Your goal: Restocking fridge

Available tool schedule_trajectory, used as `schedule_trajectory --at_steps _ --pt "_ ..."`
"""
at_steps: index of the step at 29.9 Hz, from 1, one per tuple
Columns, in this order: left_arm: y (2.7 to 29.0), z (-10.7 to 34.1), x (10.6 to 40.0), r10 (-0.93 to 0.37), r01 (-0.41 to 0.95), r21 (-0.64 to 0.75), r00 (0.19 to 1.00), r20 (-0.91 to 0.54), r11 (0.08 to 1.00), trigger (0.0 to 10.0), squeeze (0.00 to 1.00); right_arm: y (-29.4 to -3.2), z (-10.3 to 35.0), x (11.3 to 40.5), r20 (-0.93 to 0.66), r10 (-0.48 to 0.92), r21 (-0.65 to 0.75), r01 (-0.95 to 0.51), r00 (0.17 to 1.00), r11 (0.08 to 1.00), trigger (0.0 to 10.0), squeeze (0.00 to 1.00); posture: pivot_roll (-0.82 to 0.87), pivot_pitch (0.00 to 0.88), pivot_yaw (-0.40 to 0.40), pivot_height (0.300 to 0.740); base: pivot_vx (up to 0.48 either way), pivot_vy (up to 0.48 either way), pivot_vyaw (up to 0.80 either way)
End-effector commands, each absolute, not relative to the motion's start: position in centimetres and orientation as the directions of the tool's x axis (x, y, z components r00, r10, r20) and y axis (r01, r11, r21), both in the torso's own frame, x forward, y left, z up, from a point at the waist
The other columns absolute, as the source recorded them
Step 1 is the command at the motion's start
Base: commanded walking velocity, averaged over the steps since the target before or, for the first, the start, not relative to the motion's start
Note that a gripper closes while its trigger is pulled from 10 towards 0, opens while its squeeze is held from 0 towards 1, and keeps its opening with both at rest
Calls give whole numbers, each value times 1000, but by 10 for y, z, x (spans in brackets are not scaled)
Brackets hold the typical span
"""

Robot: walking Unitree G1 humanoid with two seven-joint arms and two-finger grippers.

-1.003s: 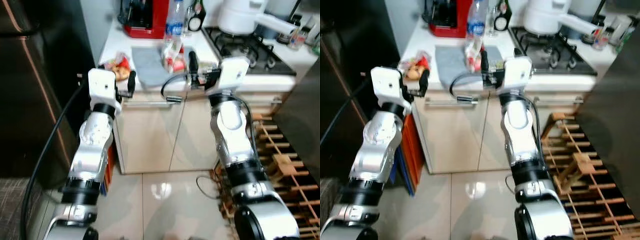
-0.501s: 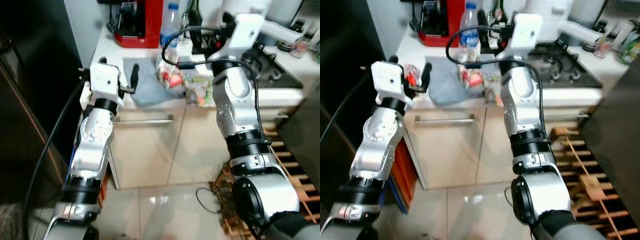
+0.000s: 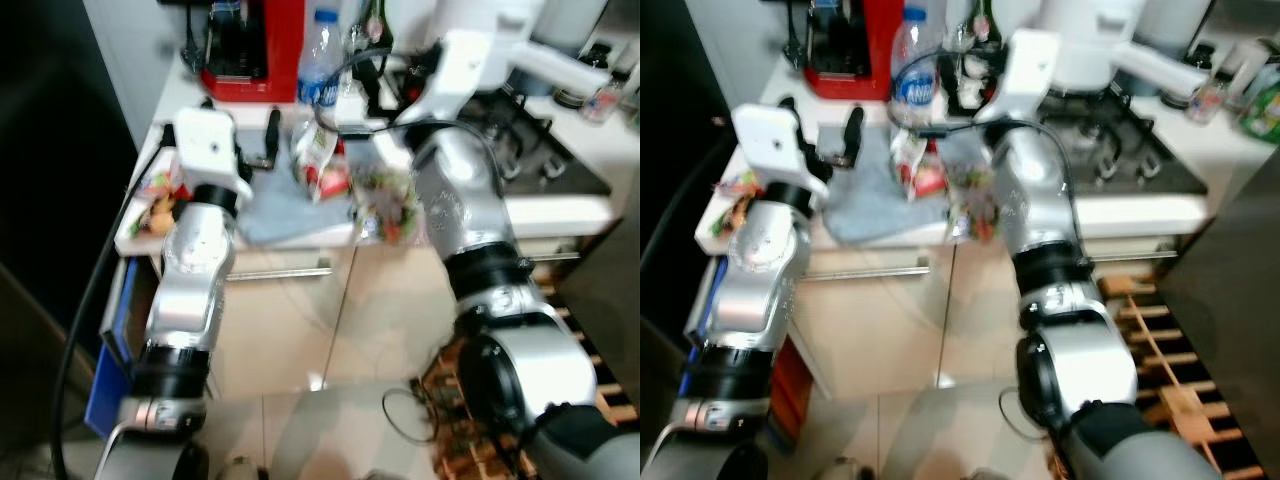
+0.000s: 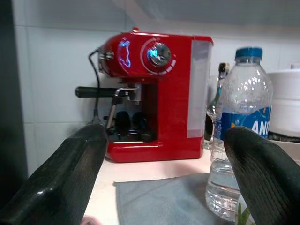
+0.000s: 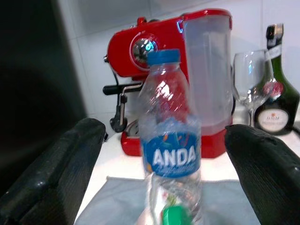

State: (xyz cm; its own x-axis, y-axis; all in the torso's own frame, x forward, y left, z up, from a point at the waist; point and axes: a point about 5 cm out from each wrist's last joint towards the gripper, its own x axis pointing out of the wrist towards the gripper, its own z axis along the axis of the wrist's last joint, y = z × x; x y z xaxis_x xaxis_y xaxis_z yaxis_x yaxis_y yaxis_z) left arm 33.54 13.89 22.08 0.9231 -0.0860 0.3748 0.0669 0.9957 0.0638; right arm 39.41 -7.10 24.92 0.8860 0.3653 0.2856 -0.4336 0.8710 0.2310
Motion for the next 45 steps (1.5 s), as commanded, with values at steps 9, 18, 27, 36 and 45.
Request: schedule_trajectory --at_steps 9,18,27,36,45 --pt "133 219 334 -110 86 81 927 360 993 10000 0 -67 251 386 292 396 234 -467 870 853 10000 0 -40 0 -35 740 0 0 0" --pt "137 214 334 -92 68 82 935 341 994 10000 0 -69 232 392 193 391 192 -426 900 884 10000 0 -20 0 -47 740 0 0 0" --pt "141 211 326 -82 57 87 940 331 995 10000 0 -69 226 400 157 371 136 -393 915 910 10000 0 15 0 -62 740 0 0 0" --pt "147 207 318 -65 38 94 949 308 995 10000 0 -66 223 406 114 364 141 -378 924 915 10000 0 42 0 -72 740 0 0 0" --pt "151 203 311 -55 28 102 958 281 994 10000 0 -66 217 408 81 354 129 -362 932 923 10000 0 48 0 -73 740 0 0 0"
